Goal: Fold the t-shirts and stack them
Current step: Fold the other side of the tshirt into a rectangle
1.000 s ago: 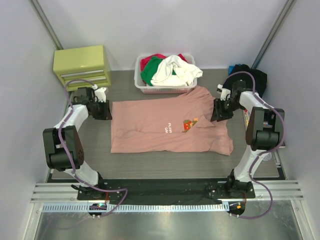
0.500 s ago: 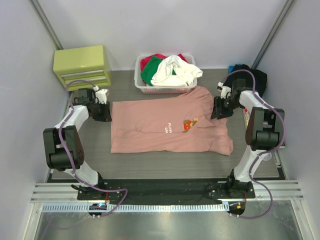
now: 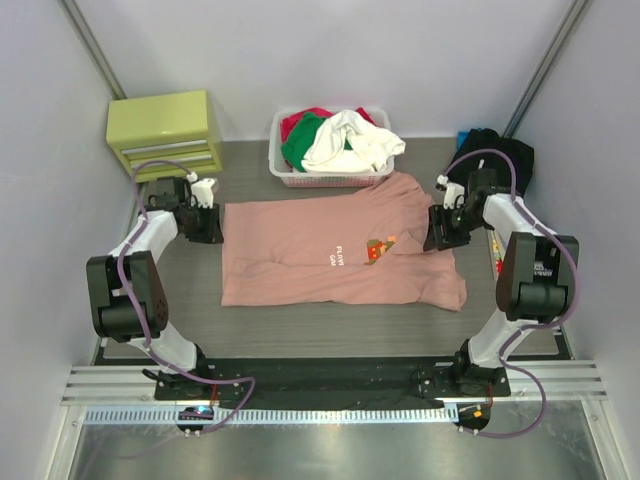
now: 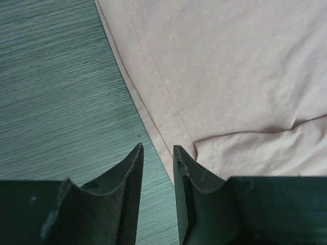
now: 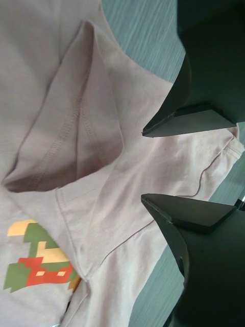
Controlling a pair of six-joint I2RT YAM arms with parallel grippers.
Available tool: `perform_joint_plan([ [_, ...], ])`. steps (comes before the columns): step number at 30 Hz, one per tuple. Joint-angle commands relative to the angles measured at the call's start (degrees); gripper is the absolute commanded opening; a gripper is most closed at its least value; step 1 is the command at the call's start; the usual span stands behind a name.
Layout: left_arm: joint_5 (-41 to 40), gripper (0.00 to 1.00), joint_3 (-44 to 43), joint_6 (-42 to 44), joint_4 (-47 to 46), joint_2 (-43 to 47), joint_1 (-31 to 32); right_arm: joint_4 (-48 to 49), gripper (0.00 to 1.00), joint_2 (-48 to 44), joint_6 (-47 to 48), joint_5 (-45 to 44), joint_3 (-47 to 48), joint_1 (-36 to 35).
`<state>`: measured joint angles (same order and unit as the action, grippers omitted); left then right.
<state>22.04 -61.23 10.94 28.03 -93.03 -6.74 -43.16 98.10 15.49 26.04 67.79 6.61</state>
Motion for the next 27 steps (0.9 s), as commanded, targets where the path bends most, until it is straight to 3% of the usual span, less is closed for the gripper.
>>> perform_joint_plan([
  [1,0.2,0.31,0.1,0.5,-1.0,1.5,0.2,0.7,0.54,0.2,1.0,0.4,-2.2,0.4],
  [19,-0.1,0.31,0.3,1.0,-0.4,1.3,0.2,4.9,0.54,7.7,-1.4,1.5,2.1,1.0],
  [27,-0.3,0.31,0.1,1.2,-0.4,0.8,0.2,4.5,0.55,5.3,-1.1,0.3,3.7,1.0],
])
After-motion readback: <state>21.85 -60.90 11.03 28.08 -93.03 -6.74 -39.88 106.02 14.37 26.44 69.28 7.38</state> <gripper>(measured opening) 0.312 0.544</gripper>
